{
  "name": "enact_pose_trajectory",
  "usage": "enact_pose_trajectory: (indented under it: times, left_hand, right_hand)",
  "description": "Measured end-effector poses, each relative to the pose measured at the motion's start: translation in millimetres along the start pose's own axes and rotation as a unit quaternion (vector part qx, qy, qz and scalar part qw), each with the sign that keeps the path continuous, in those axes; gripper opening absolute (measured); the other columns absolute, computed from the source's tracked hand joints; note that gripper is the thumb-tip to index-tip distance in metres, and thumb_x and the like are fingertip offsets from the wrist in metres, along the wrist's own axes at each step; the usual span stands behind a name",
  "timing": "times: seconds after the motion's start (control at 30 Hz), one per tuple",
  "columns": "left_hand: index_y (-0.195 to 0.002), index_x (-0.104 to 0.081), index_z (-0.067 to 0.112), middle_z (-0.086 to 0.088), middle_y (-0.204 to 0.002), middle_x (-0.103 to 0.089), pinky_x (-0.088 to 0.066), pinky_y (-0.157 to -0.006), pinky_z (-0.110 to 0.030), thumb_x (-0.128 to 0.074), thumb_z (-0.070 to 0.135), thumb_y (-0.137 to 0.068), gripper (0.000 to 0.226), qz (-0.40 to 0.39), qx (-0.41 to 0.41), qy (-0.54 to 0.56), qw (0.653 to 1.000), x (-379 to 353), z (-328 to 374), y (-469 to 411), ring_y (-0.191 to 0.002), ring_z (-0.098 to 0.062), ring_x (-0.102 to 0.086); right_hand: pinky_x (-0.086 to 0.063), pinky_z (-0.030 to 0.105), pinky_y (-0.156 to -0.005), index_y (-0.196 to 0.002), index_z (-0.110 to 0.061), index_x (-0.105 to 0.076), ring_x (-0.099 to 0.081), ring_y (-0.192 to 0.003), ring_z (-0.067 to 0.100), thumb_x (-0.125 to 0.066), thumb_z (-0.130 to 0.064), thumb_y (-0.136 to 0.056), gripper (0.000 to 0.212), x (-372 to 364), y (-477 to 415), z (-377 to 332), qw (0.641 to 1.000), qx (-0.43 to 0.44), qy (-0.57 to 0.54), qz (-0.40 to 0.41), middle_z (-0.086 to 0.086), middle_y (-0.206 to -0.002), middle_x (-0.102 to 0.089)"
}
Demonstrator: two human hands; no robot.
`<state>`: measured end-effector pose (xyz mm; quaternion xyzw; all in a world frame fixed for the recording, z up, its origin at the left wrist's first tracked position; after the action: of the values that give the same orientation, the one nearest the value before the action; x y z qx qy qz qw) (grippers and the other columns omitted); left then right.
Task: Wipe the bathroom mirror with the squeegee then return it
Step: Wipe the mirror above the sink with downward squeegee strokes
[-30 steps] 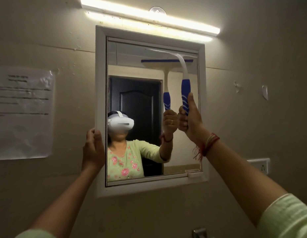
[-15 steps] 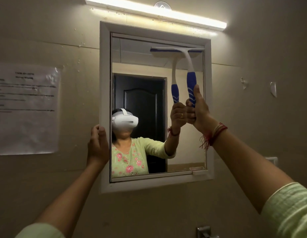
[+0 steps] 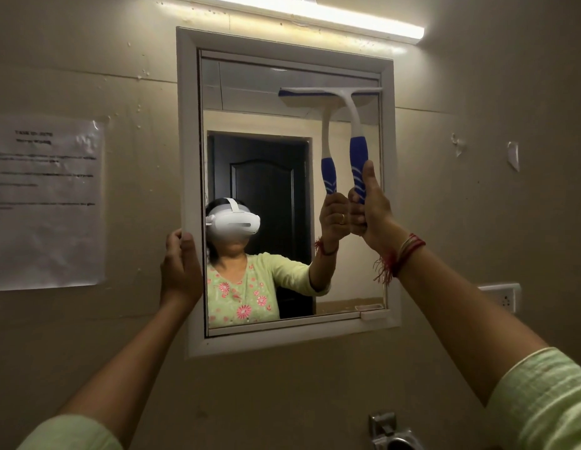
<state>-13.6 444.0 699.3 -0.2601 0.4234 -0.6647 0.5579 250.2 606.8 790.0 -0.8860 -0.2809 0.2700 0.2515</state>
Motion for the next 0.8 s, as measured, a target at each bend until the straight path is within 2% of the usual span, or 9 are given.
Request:
enact_pose_trajectory:
  times: [0.07,0.17,0.23,0.37,0.53,0.63,0.73,0.8]
  left_hand:
    - [-0.100,-0.046,0.007,0.001,-0.071,-0.045,-0.026,-0.063,-0.027,-0.025,0.037,-0.098,0.036,-0.003,0.003,0.000,1.000,0,0,0,-0.070,-0.020,-0.043]
    - [-0.102,-0.047,0.006,-0.005,-0.078,-0.048,-0.027,-0.065,-0.029,-0.025,0.035,-0.099,0.036,-0.007,0.001,-0.001,1.000,-1,1,0,-0.073,-0.021,-0.044]
    - [-0.102,-0.047,0.007,-0.005,-0.078,-0.048,-0.027,-0.064,-0.028,-0.025,0.035,-0.099,0.036,-0.009,-0.002,0.000,1.000,-1,1,0,-0.073,-0.021,-0.044]
    - [-0.101,-0.047,0.006,-0.001,-0.074,-0.045,-0.027,-0.063,-0.029,-0.023,0.039,-0.097,0.040,-0.006,-0.008,0.001,1.000,0,3,0,-0.069,-0.019,-0.042]
    - [-0.099,-0.046,0.006,0.003,-0.071,-0.043,-0.025,-0.061,-0.028,-0.024,0.038,-0.097,0.039,-0.009,-0.004,0.001,1.000,0,2,0,-0.066,-0.015,-0.040]
    - [-0.101,-0.046,0.007,0.002,-0.071,-0.043,-0.025,-0.060,-0.029,-0.024,0.039,-0.097,0.039,-0.012,0.003,0.000,1.000,0,2,0,-0.065,-0.015,-0.040]
    - [-0.101,-0.046,0.007,0.003,-0.070,-0.043,-0.026,-0.061,-0.030,-0.024,0.037,-0.098,0.038,-0.017,0.007,0.000,1.000,0,2,0,-0.063,-0.013,-0.040]
    - [-0.102,-0.046,0.005,0.002,-0.070,-0.042,-0.026,-0.061,-0.030,-0.024,0.037,-0.098,0.039,-0.020,0.009,0.003,1.000,0,2,0,-0.062,-0.012,-0.039]
  right_hand:
    - [-0.042,0.016,-0.044,-0.056,-0.022,-0.050,-0.048,-0.033,0.004,-0.027,-0.058,-0.095,0.058,-1,3,4,0.999,-0.023,-0.024,-0.027,-0.012,-0.039,-0.051]
    - [-0.020,0.014,-0.037,-0.044,-0.021,-0.030,-0.022,-0.033,0.004,-0.019,-0.079,-0.081,0.070,-3,8,15,0.984,-0.100,0.004,-0.147,-0.009,-0.038,-0.025]
    - [-0.015,0.016,-0.039,-0.045,-0.021,-0.026,-0.015,-0.036,0.005,-0.018,-0.083,-0.076,0.070,-1,9,20,0.979,-0.107,0.018,-0.175,-0.009,-0.041,-0.020]
    - [-0.017,0.015,-0.037,-0.044,-0.022,-0.028,-0.017,-0.035,0.004,-0.017,-0.082,-0.078,0.071,1,12,22,0.977,-0.114,0.006,-0.181,-0.010,-0.040,-0.022]
    - [-0.038,0.010,-0.033,-0.033,-0.018,-0.052,-0.041,-0.026,0.004,-0.022,-0.061,-0.094,0.080,2,22,21,0.985,-0.090,-0.117,-0.093,-0.008,-0.034,-0.045]
    - [-0.038,0.011,-0.032,-0.033,-0.018,-0.052,-0.042,-0.025,0.004,-0.023,-0.058,-0.095,0.079,3,26,25,0.987,-0.080,-0.116,-0.078,-0.008,-0.033,-0.045]
    - [-0.035,0.010,-0.032,-0.034,-0.018,-0.049,-0.037,-0.025,0.004,-0.019,-0.062,-0.094,0.080,3,32,30,0.979,-0.113,-0.128,-0.115,-0.009,-0.033,-0.041]
    - [-0.026,0.011,-0.032,-0.037,-0.020,-0.039,-0.027,-0.028,0.003,-0.013,-0.072,-0.087,0.077,6,34,35,0.979,-0.121,-0.045,-0.157,-0.011,-0.034,-0.031]
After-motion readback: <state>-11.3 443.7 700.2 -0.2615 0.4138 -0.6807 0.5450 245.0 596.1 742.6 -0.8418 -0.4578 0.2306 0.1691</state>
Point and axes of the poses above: each hand's wrist, its own y-axis away from the middle knuckle, its own x-axis out of the back of the hand, z = x × y, the point moved 4 cm from there along -y, towards the middle knuckle
